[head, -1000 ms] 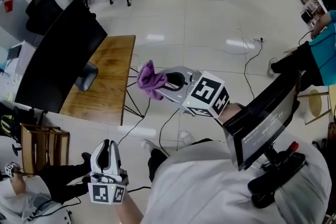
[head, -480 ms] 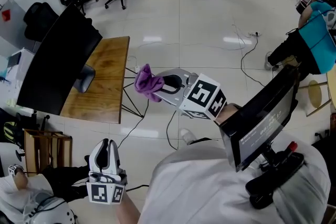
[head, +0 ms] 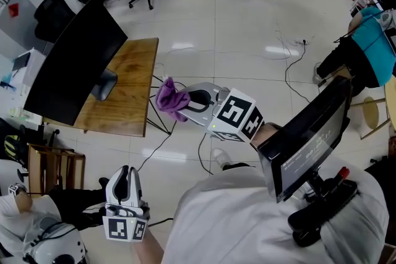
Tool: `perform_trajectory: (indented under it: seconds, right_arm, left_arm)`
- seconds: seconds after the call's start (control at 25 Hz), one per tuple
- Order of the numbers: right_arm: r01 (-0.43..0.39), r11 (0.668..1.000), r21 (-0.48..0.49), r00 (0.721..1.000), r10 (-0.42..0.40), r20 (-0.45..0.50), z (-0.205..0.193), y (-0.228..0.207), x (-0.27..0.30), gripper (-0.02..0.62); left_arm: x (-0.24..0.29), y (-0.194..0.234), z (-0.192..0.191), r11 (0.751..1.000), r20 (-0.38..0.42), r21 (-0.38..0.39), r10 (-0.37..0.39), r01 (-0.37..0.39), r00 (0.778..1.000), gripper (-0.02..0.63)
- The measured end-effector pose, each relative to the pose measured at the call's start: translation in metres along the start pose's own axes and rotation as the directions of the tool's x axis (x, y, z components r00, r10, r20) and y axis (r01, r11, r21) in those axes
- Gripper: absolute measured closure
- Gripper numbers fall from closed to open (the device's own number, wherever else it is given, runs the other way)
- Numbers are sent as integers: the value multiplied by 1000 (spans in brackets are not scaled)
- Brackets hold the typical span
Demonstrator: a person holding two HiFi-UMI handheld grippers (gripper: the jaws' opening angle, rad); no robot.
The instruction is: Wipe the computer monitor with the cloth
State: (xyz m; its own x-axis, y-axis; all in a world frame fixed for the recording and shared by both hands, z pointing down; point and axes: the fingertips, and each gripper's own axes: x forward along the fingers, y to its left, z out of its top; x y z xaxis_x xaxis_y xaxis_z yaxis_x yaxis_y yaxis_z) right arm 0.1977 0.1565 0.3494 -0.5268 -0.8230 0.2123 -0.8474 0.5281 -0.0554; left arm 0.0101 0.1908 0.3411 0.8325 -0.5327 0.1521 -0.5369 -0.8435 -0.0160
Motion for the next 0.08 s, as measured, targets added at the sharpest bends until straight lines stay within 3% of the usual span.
perform_trajectory:
  seconds: [0.08]
  right_arm:
    - [-1,1000,3,1000,1,-2,0,5,0,529]
  left_arm:
    - [-6,-1,2,1000,3,2,-1,1,1000,523]
